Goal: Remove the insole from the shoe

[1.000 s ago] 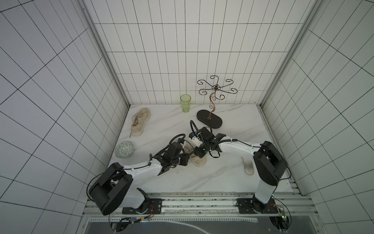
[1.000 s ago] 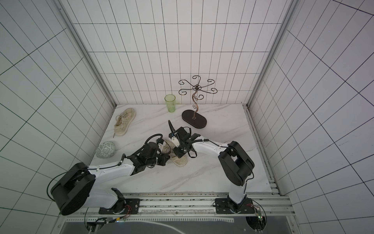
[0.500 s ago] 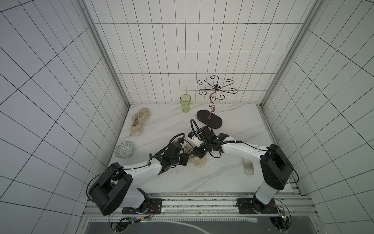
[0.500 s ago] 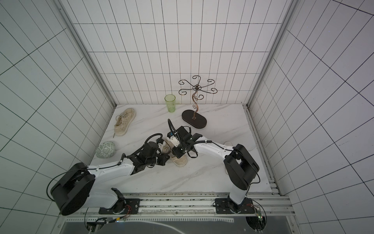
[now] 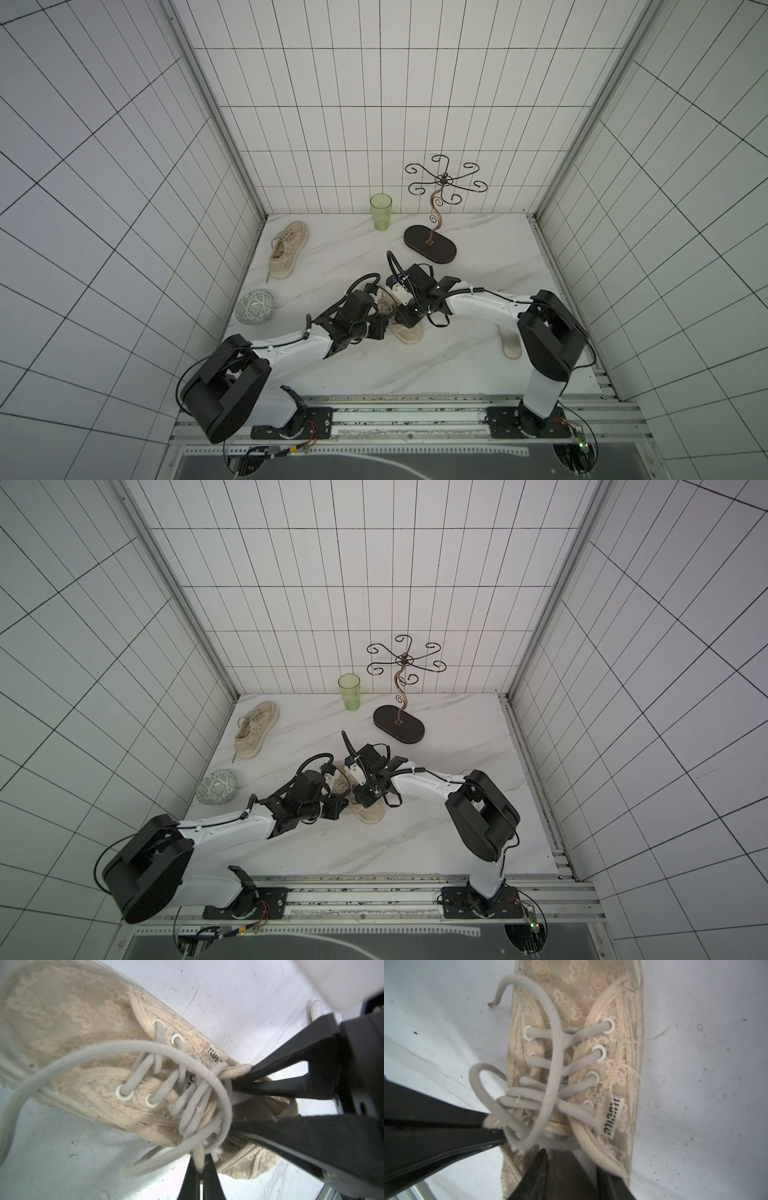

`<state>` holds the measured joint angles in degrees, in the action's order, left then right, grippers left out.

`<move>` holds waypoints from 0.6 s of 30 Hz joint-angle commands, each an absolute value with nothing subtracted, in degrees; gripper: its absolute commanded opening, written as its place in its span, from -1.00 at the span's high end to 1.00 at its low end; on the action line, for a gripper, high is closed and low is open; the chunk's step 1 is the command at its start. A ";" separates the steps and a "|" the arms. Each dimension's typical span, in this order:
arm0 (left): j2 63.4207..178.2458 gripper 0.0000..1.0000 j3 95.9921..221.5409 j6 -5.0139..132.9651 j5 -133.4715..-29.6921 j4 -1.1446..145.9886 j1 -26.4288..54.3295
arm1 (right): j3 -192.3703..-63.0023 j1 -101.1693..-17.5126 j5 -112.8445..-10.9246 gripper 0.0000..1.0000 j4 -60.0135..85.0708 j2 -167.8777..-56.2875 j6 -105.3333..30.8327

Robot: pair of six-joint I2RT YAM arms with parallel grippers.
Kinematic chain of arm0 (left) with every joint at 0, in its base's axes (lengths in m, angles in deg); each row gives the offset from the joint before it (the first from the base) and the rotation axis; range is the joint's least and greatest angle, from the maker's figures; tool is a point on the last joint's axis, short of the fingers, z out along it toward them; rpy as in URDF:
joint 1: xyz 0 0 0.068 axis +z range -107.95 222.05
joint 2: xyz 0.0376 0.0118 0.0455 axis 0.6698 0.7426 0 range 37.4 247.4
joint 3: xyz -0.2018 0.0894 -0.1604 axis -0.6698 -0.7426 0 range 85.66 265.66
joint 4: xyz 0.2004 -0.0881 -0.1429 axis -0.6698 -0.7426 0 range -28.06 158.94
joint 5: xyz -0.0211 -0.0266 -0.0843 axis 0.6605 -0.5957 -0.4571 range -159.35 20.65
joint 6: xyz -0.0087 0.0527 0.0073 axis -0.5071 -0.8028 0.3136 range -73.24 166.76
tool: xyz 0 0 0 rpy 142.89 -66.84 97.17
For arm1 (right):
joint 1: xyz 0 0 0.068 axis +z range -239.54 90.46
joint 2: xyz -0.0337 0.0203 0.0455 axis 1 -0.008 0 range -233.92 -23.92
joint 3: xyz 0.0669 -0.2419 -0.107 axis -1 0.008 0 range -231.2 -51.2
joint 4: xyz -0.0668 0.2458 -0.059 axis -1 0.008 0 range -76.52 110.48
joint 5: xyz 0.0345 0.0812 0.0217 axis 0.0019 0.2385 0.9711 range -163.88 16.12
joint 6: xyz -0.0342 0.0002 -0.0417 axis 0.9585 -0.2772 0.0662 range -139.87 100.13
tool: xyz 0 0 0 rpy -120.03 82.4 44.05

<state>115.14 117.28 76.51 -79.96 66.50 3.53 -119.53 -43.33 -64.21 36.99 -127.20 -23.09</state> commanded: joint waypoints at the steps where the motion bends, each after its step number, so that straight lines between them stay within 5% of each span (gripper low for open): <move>1: 114.84 1.00 115.99 76.41 -79.50 60.23 3.77 | -123.03 -44.10 -73.18 0.13 39.72 -128.52 -23.45; 12: 113.77 1.00 116.87 76.32 -79.90 59.71 3.78 | -126.33 -44.19 -78.21 -0.11 41.86 -132.00 -24.05; 18: 113.61 1.00 117.33 76.00 -79.46 59.18 3.73 | -125.38 -43.79 -73.00 -0.20 42.90 -129.66 -18.67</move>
<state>114.24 117.61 76.51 -80.23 65.85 3.53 -123.38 -42.23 -68.12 39.54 -129.83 -22.52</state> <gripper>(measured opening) 0.047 0.598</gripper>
